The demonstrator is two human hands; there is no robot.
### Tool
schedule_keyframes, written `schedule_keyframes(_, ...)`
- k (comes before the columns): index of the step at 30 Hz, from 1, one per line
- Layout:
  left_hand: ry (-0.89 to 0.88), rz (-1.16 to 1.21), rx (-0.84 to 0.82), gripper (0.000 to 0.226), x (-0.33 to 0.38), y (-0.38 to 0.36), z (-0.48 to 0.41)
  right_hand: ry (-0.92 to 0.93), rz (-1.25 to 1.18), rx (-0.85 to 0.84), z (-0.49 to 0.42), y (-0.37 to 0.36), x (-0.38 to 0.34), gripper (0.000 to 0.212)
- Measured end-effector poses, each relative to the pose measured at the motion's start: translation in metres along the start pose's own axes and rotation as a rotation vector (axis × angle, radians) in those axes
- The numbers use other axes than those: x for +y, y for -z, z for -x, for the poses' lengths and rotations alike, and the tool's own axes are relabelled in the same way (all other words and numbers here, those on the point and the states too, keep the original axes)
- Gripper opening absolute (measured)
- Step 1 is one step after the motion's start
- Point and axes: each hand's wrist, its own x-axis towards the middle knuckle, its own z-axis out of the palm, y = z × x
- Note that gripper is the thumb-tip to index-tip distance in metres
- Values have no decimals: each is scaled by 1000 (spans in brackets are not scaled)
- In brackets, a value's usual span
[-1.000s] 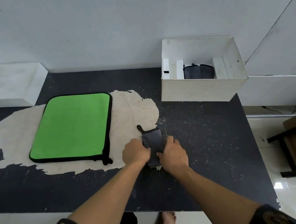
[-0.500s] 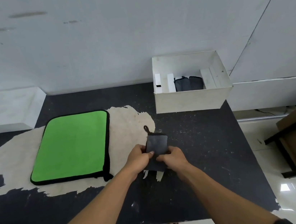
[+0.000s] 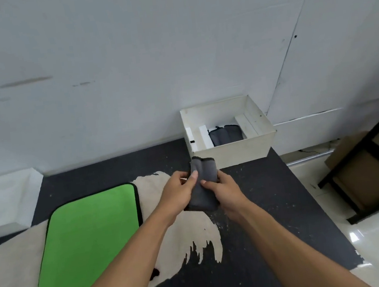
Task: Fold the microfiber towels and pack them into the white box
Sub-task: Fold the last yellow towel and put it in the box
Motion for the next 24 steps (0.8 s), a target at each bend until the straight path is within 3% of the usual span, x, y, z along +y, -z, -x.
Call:
schedule_keyframes(7,-169,-144,-20,18,31,-1,-14,99,-57,186,9,0,-23,23)
schedule_keyframes(12,-179,-172,-120,18,41,-11,-22,142,-24,295,2,17,-38,10)
schedule_keyframes(16,-133,-212,-202,24,55,-18,-38,131,89,228,-17,35,-53,19)
schedule_keyframes(24,-104,-188,-128,25,121,-53,-119,219,362,151,-119,88,-122,25)
